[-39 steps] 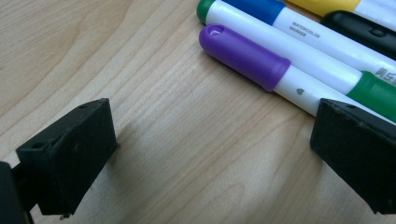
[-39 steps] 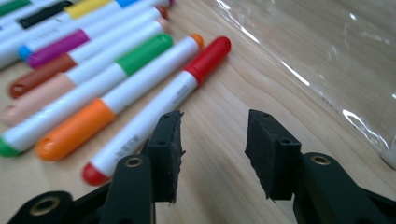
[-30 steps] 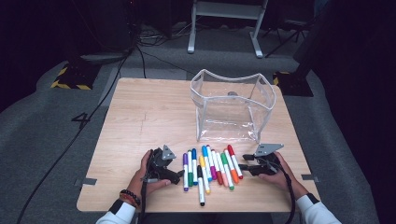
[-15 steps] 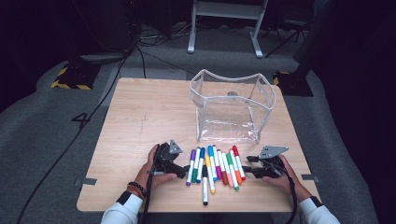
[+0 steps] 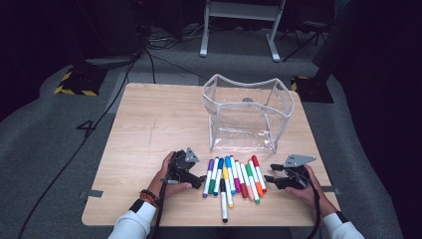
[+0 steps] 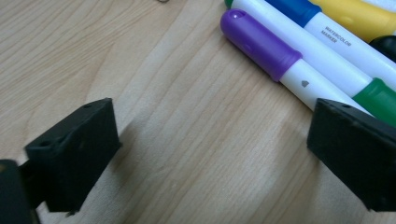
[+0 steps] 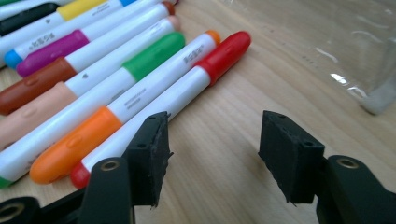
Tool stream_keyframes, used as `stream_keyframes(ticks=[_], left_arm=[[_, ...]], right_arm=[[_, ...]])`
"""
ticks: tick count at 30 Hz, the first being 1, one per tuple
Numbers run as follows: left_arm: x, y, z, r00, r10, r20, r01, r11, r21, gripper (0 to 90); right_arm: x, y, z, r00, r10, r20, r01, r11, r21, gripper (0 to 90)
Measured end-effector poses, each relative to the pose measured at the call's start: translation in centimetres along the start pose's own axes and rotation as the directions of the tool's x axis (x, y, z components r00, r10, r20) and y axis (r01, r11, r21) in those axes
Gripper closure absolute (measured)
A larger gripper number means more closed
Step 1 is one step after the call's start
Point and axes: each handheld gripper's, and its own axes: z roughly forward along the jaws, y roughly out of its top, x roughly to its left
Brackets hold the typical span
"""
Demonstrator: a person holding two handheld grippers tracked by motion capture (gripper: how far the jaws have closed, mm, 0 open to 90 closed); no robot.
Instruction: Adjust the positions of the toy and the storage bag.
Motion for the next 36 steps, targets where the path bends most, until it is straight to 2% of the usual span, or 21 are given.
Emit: stream_keyframes(ticks=[1, 3, 4, 5, 10, 14, 15, 18, 19, 22, 23, 24, 26, 27, 28, 29, 32, 33, 34, 35, 36], left_arm=[[0.2, 0.2, -0.1, 0.9999, 0.015, -0.002, -0.015, 0.9998, -0.015, 21.4], [0.3, 0.3, -0.2, 0.9996, 0.015, -0.024, -0.016, 0.9996, -0.025, 15.1], [0.3, 0.5, -0.2, 0.9990, 0.011, -0.044, -0.013, 0.9984, -0.055, 15.1], [0.5, 1.0, -0.2, 0.9986, 0.006, -0.052, -0.009, 0.9970, -0.076, 21.9], [1.1, 2.7, 0.0, 0.9987, -0.024, -0.044, 0.019, 0.9943, -0.105, 23.1], [1.3, 4.4, 0.1, 0.9972, -0.036, -0.066, 0.025, 0.9871, -0.158, 25.8], [1.4, 5.3, 0.3, 0.9945, -0.045, -0.095, 0.029, 0.9860, -0.164, 26.7], [1.5, 6.0, 0.5, 0.9913, -0.061, -0.116, 0.037, 0.9799, -0.196, 33.2], [1.6, 6.5, 0.6, 0.9920, -0.069, -0.106, 0.046, 0.9766, -0.210, 36.2], [1.7, 7.0, 1.0, 0.9926, -0.062, -0.104, 0.039, 0.9760, -0.214, 44.3], [1.7, 7.2, 1.4, 0.9941, -0.049, -0.097, 0.028, 0.9784, -0.205, 54.1], [1.7, 7.2, 1.4, 0.9941, -0.049, -0.097, 0.028, 0.9784, -0.205, 58.1], [1.5, 7.4, 2.0, 0.9916, -0.036, -0.124, 0.012, 0.9816, -0.190, 60.5], [1.4, 7.5, 2.2, 0.9937, -0.018, -0.111, -0.003, 0.9823, -0.187, 72.3], [1.2, 7.6, 2.3, 0.9949, -0.006, -0.100, -0.013, 0.9823, -0.187, 72.3], [0.7, 7.9, 2.4, 0.9933, 0.032, -0.112, -0.052, 0.9819, -0.182, 82.7], [0.6, 7.9, 2.3, 0.9933, 0.051, -0.104, -0.068, 0.9824, -0.174, 84.8], [0.8, 7.6, 2.0, 0.9962, 0.048, -0.072, -0.060, 0.9819, -0.179, 86.5], [0.8, 7.6, 2.0, 0.9962, 0.048, -0.072, -0.060, 0.9819, -0.179, 86.9], [0.7, 7.2, 1.8, 0.9968, 0.055, -0.058, -0.065, 0.9806, -0.185, 87.0], [0.7, 7.2, 1.8, 0.9968, 0.055, -0.058, -0.065, 0.9806, -0.185, 87.1]], right_arm=[[-0.5, 0.2, -0.4, 0.9994, 0.009, 0.034, -0.008, 1.000, -0.021, 45.5], [-0.6, 0.3, -0.6, 0.9988, 0.010, 0.048, -0.009, 0.999, -0.032, 45.9], [-0.9, 0.5, -0.9, 0.9981, 0.014, 0.061, -0.011, 0.999, -0.047, 46.8], [-1.6, 1.0, -1.3, 0.9931, 0.026, 0.114, -0.017, 0.997, -0.080, 48.9], [-3.2, 1.6, -1.3, 0.9814, 0.060, 0.183, -0.037, 0.991, -0.128, 53.2], [-4.5, 2.2, -1.4, 0.9711, 0.080, 0.225, -0.044, 0.986, -0.162, 55.4], [-4.8, 2.6, -1.4, 0.9645, 0.066, 0.256, -0.020, 0.984, -0.179, 60.6], [-4.9, 2.8, -1.2, 0.9665, 0.053, 0.251, -0.004, 0.981, -0.195, 68.6], [-4.5, 3.1, -0.9, 0.9662, 0.003, 0.258, 0.044, 0.983, -0.179, 76.3], [-4.3, 3.2, -0.5, 0.9673, -0.015, 0.253, 0.060, 0.984, -0.167, 78.2], [-4.2, 3.1, -0.1, 0.9612, -0.027, 0.274, 0.068, 0.988, -0.141, 83.8], [-4.2, 3.1, -0.1, 0.9612, -0.027, 0.274, 0.068, 0.988, -0.141, 83.8], [-4.3, 2.7, 0.0, 0.9621, -0.035, 0.271, 0.077, 0.986, -0.146, 87.4], [-4.4, 2.5, -0.3, 0.9637, -0.032, 0.265, 0.075, 0.985, -0.154, 88.4], [-4.4, 2.5, -0.3, 0.9637, -0.032, 0.265, 0.075, 0.985, -0.154, 88.4], [-4.2, 2.2, -0.3, 0.9687, -0.040, 0.245, 0.083, 0.983, -0.166, 88.5], [-3.9, 2.1, -0.3, 0.9679, -0.049, 0.247, 0.092, 0.982, -0.166, 88.5], [-3.7, 1.7, -0.7, 0.9728, -0.051, 0.226, 0.092, 0.980, -0.175, 88.6], [-3.7, 1.7, -0.7, 0.9728, -0.051, 0.226, 0.092, 0.980, -0.175, 88.6], [-3.5, 1.3, -1.2, 0.9814, -0.038, 0.188, 0.073, 0.980, -0.183, 88.6], [-3.5, 1.3, -1.2, 0.9814, -0.038, 0.188, 0.073, 0.980, -0.183, 88.6]])
